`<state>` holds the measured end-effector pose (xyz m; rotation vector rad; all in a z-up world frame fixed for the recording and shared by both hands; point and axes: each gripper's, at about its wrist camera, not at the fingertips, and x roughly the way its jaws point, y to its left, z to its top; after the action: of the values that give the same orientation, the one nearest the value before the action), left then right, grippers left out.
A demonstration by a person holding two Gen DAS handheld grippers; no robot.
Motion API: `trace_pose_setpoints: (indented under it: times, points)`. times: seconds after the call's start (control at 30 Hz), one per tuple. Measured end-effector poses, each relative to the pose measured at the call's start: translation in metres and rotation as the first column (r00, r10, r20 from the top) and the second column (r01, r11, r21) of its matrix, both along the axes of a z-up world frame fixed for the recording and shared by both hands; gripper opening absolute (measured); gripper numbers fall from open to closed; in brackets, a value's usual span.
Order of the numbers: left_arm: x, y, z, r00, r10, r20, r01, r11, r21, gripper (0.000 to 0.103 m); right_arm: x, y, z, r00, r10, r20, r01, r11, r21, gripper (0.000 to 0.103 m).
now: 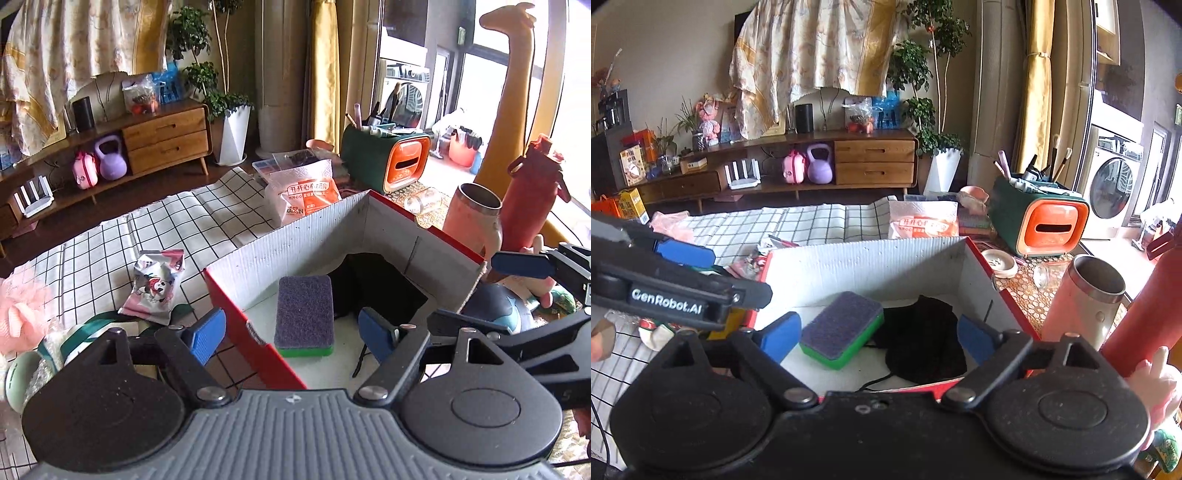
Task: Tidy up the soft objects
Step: 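Withdraw both tools from the box back over the table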
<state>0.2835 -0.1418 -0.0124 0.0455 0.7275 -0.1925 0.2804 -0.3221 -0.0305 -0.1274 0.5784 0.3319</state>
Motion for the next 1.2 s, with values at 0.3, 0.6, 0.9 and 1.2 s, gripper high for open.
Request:
trace_pose_setpoints:
  times: [0.3, 0.6, 0.9, 1.2]
  points:
    - [-0.053, 0.038, 0.003, 0.999, 0.028, 0.039, -0.026, 0.998, -0.063, 0.084, -0.031, 0.018, 0.005, 0.999, 0.035, 0.024, -0.036, 0.998, 0.044, 0.102]
    - [-0.099, 0.081, -0.008, 0.993, 0.091, 0.075, -0.084, 0.992, -0.091, 0.093, -0.055, 0.045, 0.004, 0.997, 0.070, 0.030, -0.074, 0.988, 0.135, 0.103]
    - [-0.127, 0.132, -0.021, 0.984, 0.169, 0.065, -0.159, 0.978, -0.132, 0.101, -0.074, 0.091, -0.005, 0.990, 0.142, 0.012, -0.142, 0.977, 0.158, 0.103]
    - [-0.140, 0.191, -0.036, 0.959, 0.271, 0.078, -0.260, 0.957, -0.131, 0.102, -0.076, 0.133, -0.019, 0.980, 0.196, -0.023, -0.190, 0.968, 0.163, 0.103]
